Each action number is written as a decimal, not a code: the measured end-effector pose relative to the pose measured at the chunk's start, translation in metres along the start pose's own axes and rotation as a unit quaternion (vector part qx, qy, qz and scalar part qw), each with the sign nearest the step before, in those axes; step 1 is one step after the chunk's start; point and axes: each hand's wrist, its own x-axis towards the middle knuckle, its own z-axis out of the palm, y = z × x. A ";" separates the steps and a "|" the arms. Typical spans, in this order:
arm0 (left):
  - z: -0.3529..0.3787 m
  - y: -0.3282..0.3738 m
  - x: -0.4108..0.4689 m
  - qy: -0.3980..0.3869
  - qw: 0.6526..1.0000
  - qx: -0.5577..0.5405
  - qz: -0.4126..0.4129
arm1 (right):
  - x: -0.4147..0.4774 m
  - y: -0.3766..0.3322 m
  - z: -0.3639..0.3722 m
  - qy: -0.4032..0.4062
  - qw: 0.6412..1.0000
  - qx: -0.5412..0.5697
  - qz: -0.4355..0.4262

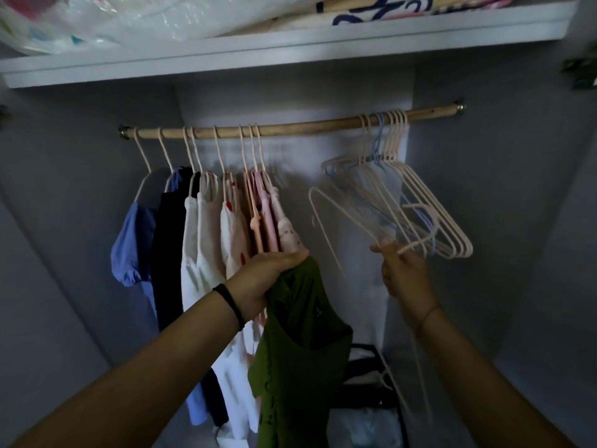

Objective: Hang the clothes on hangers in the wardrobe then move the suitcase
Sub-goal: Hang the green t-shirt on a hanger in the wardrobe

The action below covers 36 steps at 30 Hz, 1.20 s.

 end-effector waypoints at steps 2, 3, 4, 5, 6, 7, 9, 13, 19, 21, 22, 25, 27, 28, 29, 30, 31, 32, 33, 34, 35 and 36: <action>0.002 -0.005 0.000 -0.014 1.000 0.013 -0.002 | -0.010 -0.010 -0.009 0.014 0.997 0.068 -0.022; 0.004 -0.008 -0.001 -0.020 1.000 0.016 -0.002 | -0.013 -0.017 -0.014 0.002 0.993 0.111 -0.029; 0.006 -0.010 -0.001 -0.022 0.999 0.023 0.000 | -0.016 -0.025 -0.018 -0.014 0.988 0.149 -0.035; 0.008 -0.013 -0.002 -0.022 0.999 0.031 0.001 | -0.018 -0.032 -0.022 -0.030 0.983 0.177 -0.043; 0.011 -0.016 -0.003 -0.020 0.999 0.037 -0.001 | -0.021 -0.039 -0.026 -0.043 0.977 0.203 -0.053; 0.014 -0.019 -0.004 -0.022 0.999 0.038 -0.004 | -0.023 -0.046 -0.029 -0.055 0.969 0.232 -0.064; 0.016 -0.025 -0.004 -0.038 0.999 0.032 -0.007 | -0.026 -0.056 -0.033 -0.084 0.947 0.299 -0.080; 0.021 -0.028 -0.008 -0.082 0.996 0.018 -0.019 | -0.026 -0.059 -0.035 -0.149 0.920 0.349 -0.099; 0.016 -0.020 -0.010 -0.101 0.995 -0.001 -0.008 | -0.032 -0.032 -0.032 -0.184 0.926 0.319 -0.085; 0.012 -0.014 -0.013 -0.098 0.994 -0.040 0.009 | -0.037 -0.017 -0.033 -0.184 0.944 0.267 -0.058; 0.008 -0.010 -0.014 -0.092 0.994 -0.060 0.020 | -0.041 -0.010 -0.034 -0.183 0.954 0.232 -0.048; -0.010 -0.004 -0.016 -0.063 0.992 -0.100 0.036 | -0.056 0.002 -0.041 -0.188 0.971 0.148 -0.022; -0.020 -0.007 -0.016 -0.037 0.992 -0.119 0.020 | -0.064 0.002 -0.047 -0.199 0.973 0.116 -0.006; -0.025 -0.011 -0.017 -0.027 0.992 -0.126 0.009 | -0.067 0.001 -0.049 -0.203 0.974 0.102 0.002; -0.030 -0.015 -0.017 -0.021 0.991 -0.131 -0.002 | -0.069 -0.002 -0.052 -0.204 0.975 0.088 0.008; -0.036 -0.018 -0.019 -0.014 0.990 -0.137 -0.011 | -0.070 -0.004 -0.056 -0.202 0.977 0.068 0.011; -0.042 -0.021 -0.020 -0.006 0.989 -0.148 -0.018 | -0.072 -0.006 -0.059 -0.199 0.979 0.040 0.011; -0.048 -0.023 -0.023 0.002 0.987 -0.161 -0.021 | -0.073 -0.007 -0.062 -0.201 0.979 0.007 0.011; -0.054 -0.024 -0.024 0.009 0.985 -0.173 -0.021 | -0.075 -0.008 -0.064 -0.209 0.978 -0.023 0.014; -0.057 -0.026 -0.026 0.018 0.984 -0.179 -0.017 | -0.077 -0.008 -0.066 -0.217 0.975 -0.047 0.018; -0.059 -0.027 -0.027 0.032 0.984 -0.176 -0.010 | -0.079 -0.009 -0.067 -0.225 0.972 -0.065 0.026; -0.061 -0.028 -0.029 0.050 0.985 -0.165 0.003 | -0.081 -0.010 -0.067 -0.231 0.969 -0.077 0.034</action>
